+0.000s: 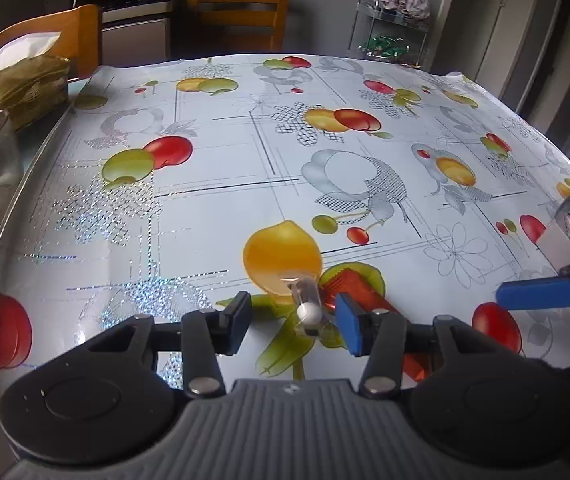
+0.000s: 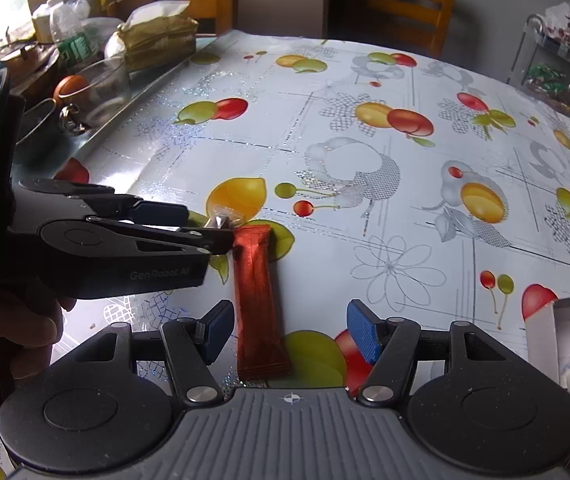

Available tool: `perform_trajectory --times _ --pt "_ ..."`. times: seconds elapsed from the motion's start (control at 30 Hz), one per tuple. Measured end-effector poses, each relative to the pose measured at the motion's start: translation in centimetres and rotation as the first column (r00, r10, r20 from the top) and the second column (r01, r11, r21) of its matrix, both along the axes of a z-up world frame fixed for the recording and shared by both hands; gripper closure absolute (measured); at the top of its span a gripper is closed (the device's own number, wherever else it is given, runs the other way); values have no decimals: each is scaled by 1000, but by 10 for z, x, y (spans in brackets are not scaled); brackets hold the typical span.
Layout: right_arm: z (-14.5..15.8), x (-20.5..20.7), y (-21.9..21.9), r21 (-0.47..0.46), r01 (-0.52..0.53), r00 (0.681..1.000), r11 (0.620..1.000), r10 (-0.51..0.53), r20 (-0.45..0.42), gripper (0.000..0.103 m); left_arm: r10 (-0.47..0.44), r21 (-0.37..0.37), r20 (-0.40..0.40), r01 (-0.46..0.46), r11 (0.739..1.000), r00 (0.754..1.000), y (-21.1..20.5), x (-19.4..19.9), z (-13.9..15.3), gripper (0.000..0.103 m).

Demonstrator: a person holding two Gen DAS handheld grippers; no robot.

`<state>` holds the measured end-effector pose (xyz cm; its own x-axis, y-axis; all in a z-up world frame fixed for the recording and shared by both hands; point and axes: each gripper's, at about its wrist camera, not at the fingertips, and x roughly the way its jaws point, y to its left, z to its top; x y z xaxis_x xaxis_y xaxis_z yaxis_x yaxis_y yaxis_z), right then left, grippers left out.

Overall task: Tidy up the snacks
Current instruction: 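Grasp the long red bar with the right tool while the left tool grasps a small silver candy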

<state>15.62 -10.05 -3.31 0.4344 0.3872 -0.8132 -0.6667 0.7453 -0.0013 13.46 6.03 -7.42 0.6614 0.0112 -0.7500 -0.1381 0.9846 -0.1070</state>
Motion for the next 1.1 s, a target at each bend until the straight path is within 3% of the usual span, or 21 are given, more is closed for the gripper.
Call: perform_trajectory --times 0.3,0.6,1.1 --pt "-13 -4 18 -35 -64 998 997 65 22 45 -27 23 2 27 999 1000 0 6 -3 61" --pt "-19 -1 27 -29 -78 997 997 79 15 48 -50 40 -5 50 998 999 2 4 -3 78" --pt "-28 0 32 -42 -88 996 995 89 13 53 -103 91 -12 103 990 995 -7 11 -3 78"
